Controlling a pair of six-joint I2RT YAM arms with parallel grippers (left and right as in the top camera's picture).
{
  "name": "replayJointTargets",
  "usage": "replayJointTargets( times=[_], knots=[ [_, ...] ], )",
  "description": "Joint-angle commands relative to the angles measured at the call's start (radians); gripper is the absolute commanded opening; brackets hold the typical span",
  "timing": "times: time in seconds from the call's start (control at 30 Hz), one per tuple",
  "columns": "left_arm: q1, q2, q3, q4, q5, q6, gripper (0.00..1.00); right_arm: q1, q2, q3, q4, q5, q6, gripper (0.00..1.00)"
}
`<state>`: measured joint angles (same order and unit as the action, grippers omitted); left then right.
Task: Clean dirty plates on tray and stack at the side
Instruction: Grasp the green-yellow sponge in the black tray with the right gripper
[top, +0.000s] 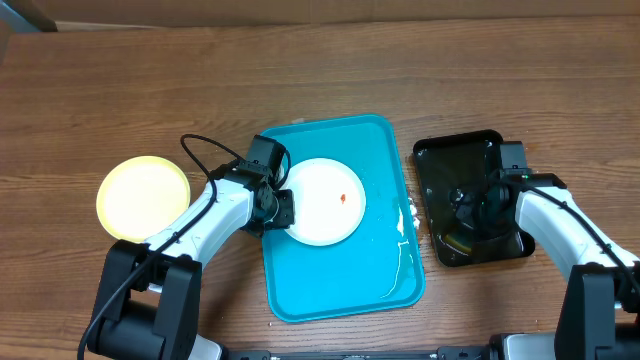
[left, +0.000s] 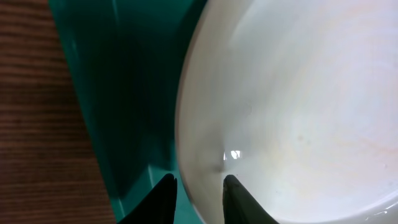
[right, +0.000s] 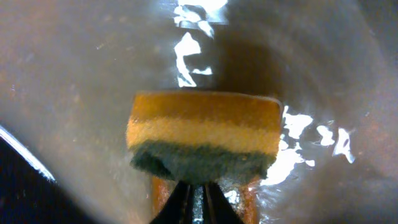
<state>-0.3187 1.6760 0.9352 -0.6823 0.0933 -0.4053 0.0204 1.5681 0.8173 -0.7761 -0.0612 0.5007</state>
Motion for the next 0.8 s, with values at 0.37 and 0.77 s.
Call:
replayJointTargets(
  times=[0.37, 0.77],
  knots=[
    [0.002, 0.006, -0.013, 0.011, 0.038, 0.169, 0.38, 0.001, -0.026, 0.266, -0.256, -0.071, -0.142, 0.45],
    [0.006, 0.006, 0.029, 0.014, 0.103, 0.047, 0.76, 0.001, -0.017, 0.023, 0.014, -0.012, -0.029, 0.49]
  ],
)
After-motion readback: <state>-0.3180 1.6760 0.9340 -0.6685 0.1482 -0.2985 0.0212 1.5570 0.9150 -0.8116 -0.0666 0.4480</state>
